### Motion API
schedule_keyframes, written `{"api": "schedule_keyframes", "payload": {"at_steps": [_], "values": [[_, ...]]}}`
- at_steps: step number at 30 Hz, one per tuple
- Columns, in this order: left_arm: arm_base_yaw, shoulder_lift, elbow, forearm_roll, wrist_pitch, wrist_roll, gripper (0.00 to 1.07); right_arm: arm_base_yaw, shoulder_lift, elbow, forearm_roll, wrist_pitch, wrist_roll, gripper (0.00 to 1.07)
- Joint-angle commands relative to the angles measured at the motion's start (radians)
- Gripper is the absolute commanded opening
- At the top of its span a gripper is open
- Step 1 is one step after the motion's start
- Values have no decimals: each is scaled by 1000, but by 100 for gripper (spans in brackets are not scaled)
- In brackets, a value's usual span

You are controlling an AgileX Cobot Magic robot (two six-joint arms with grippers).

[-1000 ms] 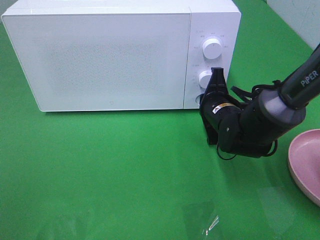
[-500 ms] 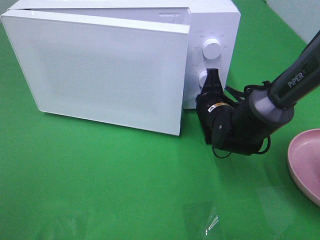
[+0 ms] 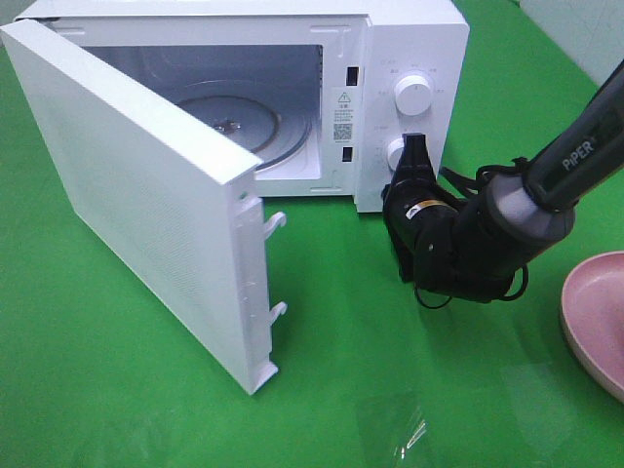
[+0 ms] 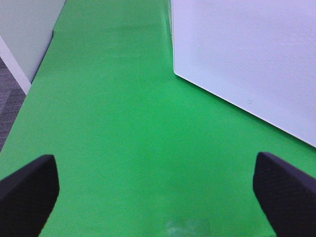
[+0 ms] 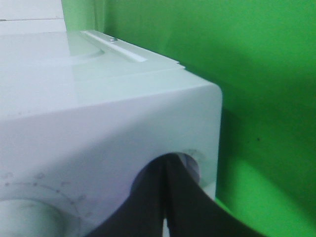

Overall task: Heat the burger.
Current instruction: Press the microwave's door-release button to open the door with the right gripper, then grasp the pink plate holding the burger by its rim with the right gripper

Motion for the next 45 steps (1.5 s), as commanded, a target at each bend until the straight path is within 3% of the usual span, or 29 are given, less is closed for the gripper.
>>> {"api": "schedule_keyframes", "payload": {"at_steps": [1, 10, 28, 34, 40, 45], "values": [[1, -23, 2, 2, -12, -4, 100, -29, -20, -5, -36, -161, -4, 0], [1, -23, 2, 2, -12, -4, 100, -5, -54, 95, -115, -83, 107, 0], [1, -23, 2, 2, -12, -4, 100, 1, -216, 303, -169, 9, 61, 0], [1, -23, 2, 2, -12, -4, 100, 0, -350, 392, -170, 77, -138, 0], [1, -23, 2, 2, -12, -4, 100, -3, -470, 390, -165, 237, -375, 1], [1, -23, 2, 2, -12, -4, 100, -62, -566, 388, -166, 392, -576, 2]]}}
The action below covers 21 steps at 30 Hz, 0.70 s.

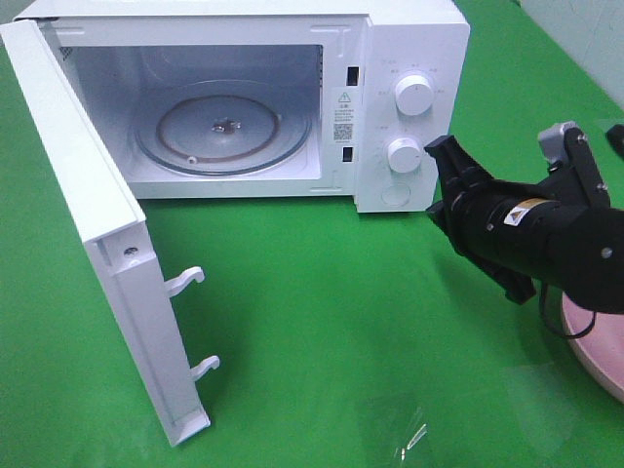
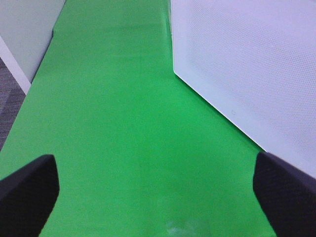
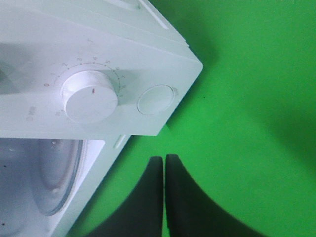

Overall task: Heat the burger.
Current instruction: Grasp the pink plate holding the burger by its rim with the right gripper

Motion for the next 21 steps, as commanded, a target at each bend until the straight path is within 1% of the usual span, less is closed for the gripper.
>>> {"api": "schedule_keyframes", "payload": {"at_steps": [1, 2, 3, 4, 5, 6, 7, 9, 10, 11, 16, 17, 18, 19, 20, 21], "values": [[1, -23, 2, 2, -12, -4, 100, -35, -54, -2, -9, 85, -129, 2], [1, -23, 2, 2, -12, -4, 100, -64, -89, -2, -9, 153, -217, 2], [1, -23, 2, 2, -12, -4, 100, -64, -89, -2, -9, 153, -217, 2], [1, -23, 2, 2, -12, -4, 100, -99, -125, -2, -9, 215, -314, 3], [1, -23, 2, 2, -12, -4, 100, -99, -125, -2, -9, 215, -314, 3], [1, -23, 2, 2, -12, -4, 100, -132, -158, -2, -9, 287, -404, 3], [1, -23, 2, 2, -12, -4, 100, -132, -158, -2, -9, 287, -404, 3], [1, -23, 2, 2, -12, -4, 100, -181, -206, -2, -9, 414, -536, 3], [1, -23, 2, 2, -12, -4, 100, -181, -206, -2, -9, 414, -536, 3], [1, -23, 2, 2, -12, -4, 100, -200, -227, -2, -9, 467, -594, 3], [1, -23, 2, 2, -12, -4, 100, -227, -258, -5, -12, 564, -676, 3], [1, -23, 2, 2, -12, -4, 100, -229, -265, -16, -12, 624, -719, 3], [1, -23, 2, 2, -12, -4, 100, -229, -265, -16, -12, 624, -719, 3], [1, -23, 2, 2, -12, -4, 100, -229, -267, -41, -14, 697, -763, 3], [1, -23, 2, 2, -12, -4, 100, -229, -267, -41, -14, 697, -763, 3], [1, -23, 2, 2, -12, -4, 100, -229, -267, -57, -20, 737, -784, 3]]}}
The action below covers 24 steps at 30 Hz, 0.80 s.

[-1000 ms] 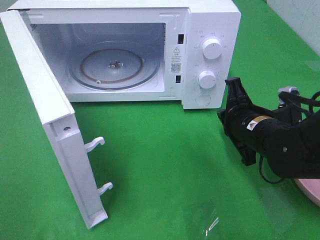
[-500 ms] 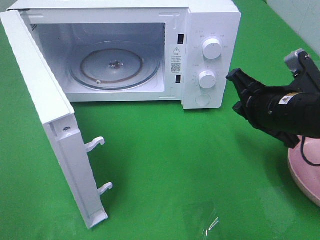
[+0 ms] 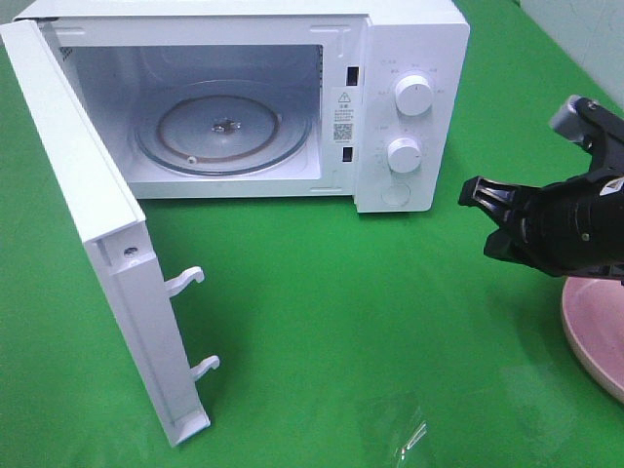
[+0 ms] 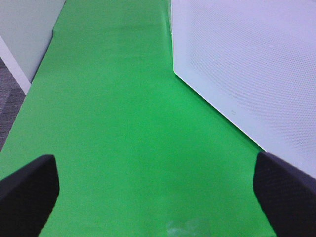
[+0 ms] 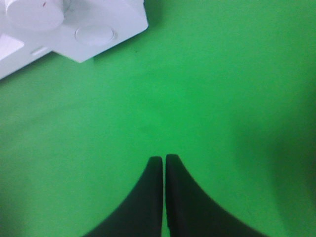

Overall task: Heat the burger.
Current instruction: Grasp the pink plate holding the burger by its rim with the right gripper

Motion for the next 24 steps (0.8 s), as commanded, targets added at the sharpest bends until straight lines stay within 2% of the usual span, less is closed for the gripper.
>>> {"api": "schedule_keyframes", "payload": {"at_steps": [1, 2, 3, 5, 7, 9, 11, 20, 24], "values": [[1, -23, 2, 2, -12, -4, 100, -5, -13, -24, -16, 72, -52, 3], [1, -23, 2, 2, -12, -4, 100, -5, -13, -70, -80, 177, -77, 3], [1, -23, 2, 2, -12, -4, 100, -5, -13, -70, -80, 177, -77, 3], [1, -23, 2, 2, -12, -4, 100, -5, -13, -118, -178, 293, -76, 4], [1, -23, 2, 2, -12, -4, 100, -5, -13, -118, -178, 293, -76, 4], [1, -23, 2, 2, -12, -4, 100, -5, -13, -182, -313, 449, -76, 5], [1, -23, 2, 2, -12, -4, 100, -5, -13, -207, -363, 517, -76, 5], [1, -23, 2, 2, -12, -4, 100, -5, -13, -300, -492, 800, -91, 8], [1, -23, 2, 2, -12, -4, 100, -5, -13, -307, -561, 857, -90, 9]]}}
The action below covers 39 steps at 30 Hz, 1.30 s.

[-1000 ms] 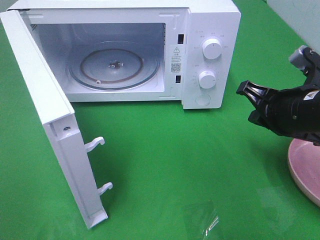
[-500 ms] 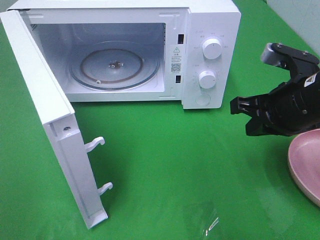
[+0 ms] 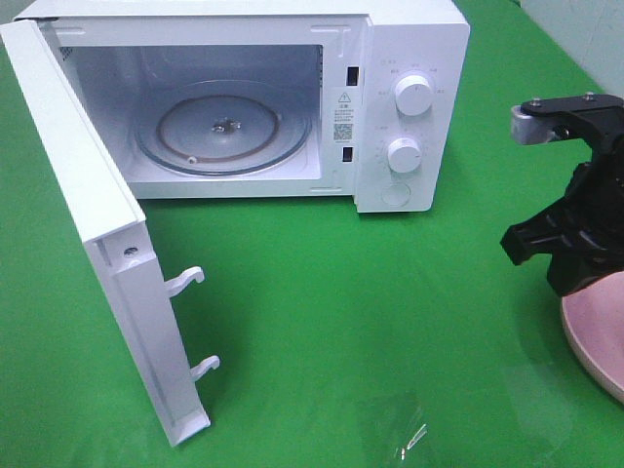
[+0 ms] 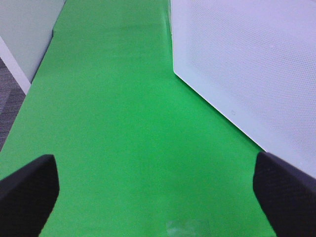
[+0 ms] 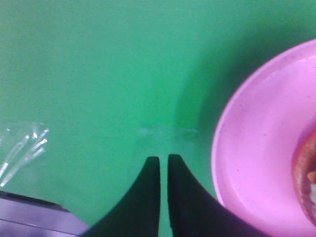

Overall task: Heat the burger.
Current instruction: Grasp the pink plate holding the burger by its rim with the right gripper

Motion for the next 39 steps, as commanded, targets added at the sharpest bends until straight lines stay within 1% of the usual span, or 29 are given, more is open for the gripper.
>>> {"api": "schedule_keyframes", "payload": {"at_steps": [1, 2, 3, 5, 6, 7, 8, 9, 10, 11, 12, 13, 14, 15, 16, 18, 23, 25, 26, 27, 28, 33, 36, 39], "values": [[1, -23, 2, 2, -12, -4, 100, -3, -7, -8, -52, 53, -15, 9], [1, -23, 2, 2, -12, -4, 100, -3, -7, -8, -70, 61, -12, 11], [1, -23, 2, 2, -12, -4, 100, -3, -7, -8, -70, 61, -12, 11], [1, -23, 2, 2, -12, -4, 100, -3, -7, -8, -64, 57, -16, 20], [1, -23, 2, 2, -12, -4, 100, -3, -7, -8, -64, 57, -16, 20], [1, -23, 2, 2, -12, -4, 100, -3, -7, -8, -65, 52, -27, 31], [1, -23, 2, 2, -12, -4, 100, -3, -7, -8, -65, 52, -27, 31], [1, -23, 2, 2, -12, -4, 100, -3, -7, -8, -65, 40, -39, 49], [1, -23, 2, 2, -12, -4, 100, -3, -7, -8, -65, 40, -39, 49], [1, -23, 2, 2, -12, -4, 100, -3, -7, -7, -71, 17, -48, 68], [1, -23, 2, 2, -12, -4, 100, -3, -7, -7, -71, 17, -48, 68], [1, -23, 2, 2, -12, -4, 100, -3, -7, -6, -90, -9, -42, 87], [1, -23, 2, 2, -12, -4, 100, -3, -7, -6, -90, -9, -42, 87], [1, -23, 2, 2, -12, -4, 100, -3, -7, -6, -110, -27, -42, 101], [1, -23, 2, 2, -12, -4, 100, -3, -7, -6, -110, -27, -42, 101], [1, -23, 2, 2, -12, -4, 100, -3, -7, -6, -153, -31, -37, 100], [1, -23, 2, 2, -12, -4, 100, -3, -7, -6, -172, -33, -25, 100], [1, -23, 2, 2, -12, -4, 100, -18, -5, -6, -170, -40, -19, 99], [1, -23, 2, 2, -12, -4, 100, -41, 5, -6, -164, -42, -19, 99], [1, -23, 2, 2, -12, -4, 100, -41, 5, -6, -164, -42, -19, 99], [1, -23, 2, 2, -12, -4, 100, -64, 21, -4, -164, -41, -19, 98], [1, -23, 2, 1, -12, -4, 100, -120, 60, 27, -164, -66, -15, 96], [1, -23, 2, 1, -12, -4, 100, -129, 68, 35, -160, -76, -14, 96], [1, -23, 2, 1, -12, -4, 100, -143, 92, 55, -142, -126, -5, 94]]}}
